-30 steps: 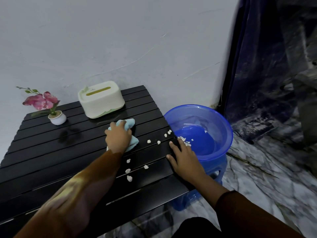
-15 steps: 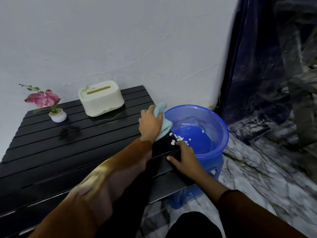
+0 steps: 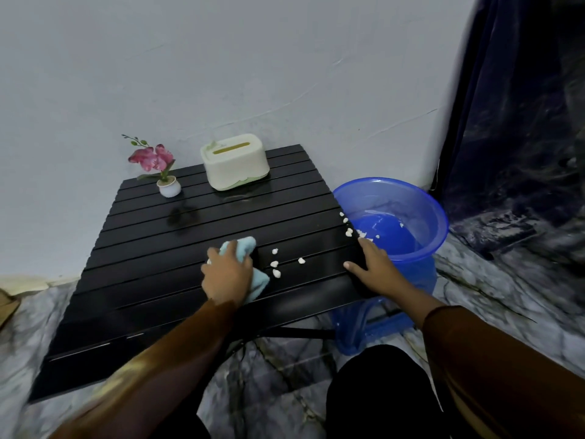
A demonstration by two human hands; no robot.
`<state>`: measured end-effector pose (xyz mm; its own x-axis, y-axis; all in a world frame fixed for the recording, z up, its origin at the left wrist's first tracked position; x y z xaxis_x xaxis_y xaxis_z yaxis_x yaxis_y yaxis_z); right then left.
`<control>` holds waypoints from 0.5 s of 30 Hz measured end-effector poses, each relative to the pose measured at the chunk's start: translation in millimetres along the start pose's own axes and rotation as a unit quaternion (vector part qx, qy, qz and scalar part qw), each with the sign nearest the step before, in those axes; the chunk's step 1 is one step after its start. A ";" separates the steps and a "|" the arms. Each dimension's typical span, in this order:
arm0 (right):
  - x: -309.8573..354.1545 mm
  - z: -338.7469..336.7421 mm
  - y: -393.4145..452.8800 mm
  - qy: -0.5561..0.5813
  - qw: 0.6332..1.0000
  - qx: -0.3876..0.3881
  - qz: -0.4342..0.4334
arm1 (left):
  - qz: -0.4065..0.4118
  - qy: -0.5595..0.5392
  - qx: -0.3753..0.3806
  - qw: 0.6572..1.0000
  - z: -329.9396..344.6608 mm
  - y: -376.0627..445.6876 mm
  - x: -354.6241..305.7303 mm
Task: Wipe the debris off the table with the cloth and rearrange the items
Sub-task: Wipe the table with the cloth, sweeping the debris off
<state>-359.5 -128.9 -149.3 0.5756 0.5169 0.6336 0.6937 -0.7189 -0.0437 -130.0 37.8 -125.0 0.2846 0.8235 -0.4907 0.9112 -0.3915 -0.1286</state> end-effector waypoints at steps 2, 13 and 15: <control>-2.7 0.2 -3.5 0.007 1.000 0.000 -0.002 | 0.003 0.012 -0.008 1.000 11.1 -14.0 -2.8; -17.2 4.4 -0.7 0.074 0.996 -0.040 0.004 | -0.021 -0.055 0.054 0.997 69.8 -33.0 -106.6; -18.6 4.5 0.3 0.080 0.996 -0.038 0.003 | -0.037 -0.143 0.073 0.986 68.6 -25.0 -121.6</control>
<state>-368.0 -136.7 -164.6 0.4995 0.4354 0.7489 0.6515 -0.7586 0.0065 -207.8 -80.7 -121.2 0.1034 0.7110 -0.6956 0.8675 -0.4066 -0.2866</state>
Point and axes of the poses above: each hand's wrist, its own y-axis towards the middle knuckle, its own z-axis out of the palm, x = y × z, the point moved 6 cm from there along y, towards the middle knuckle, and after that the axes turned 10 degrees about -z, right-handed, at the moved point
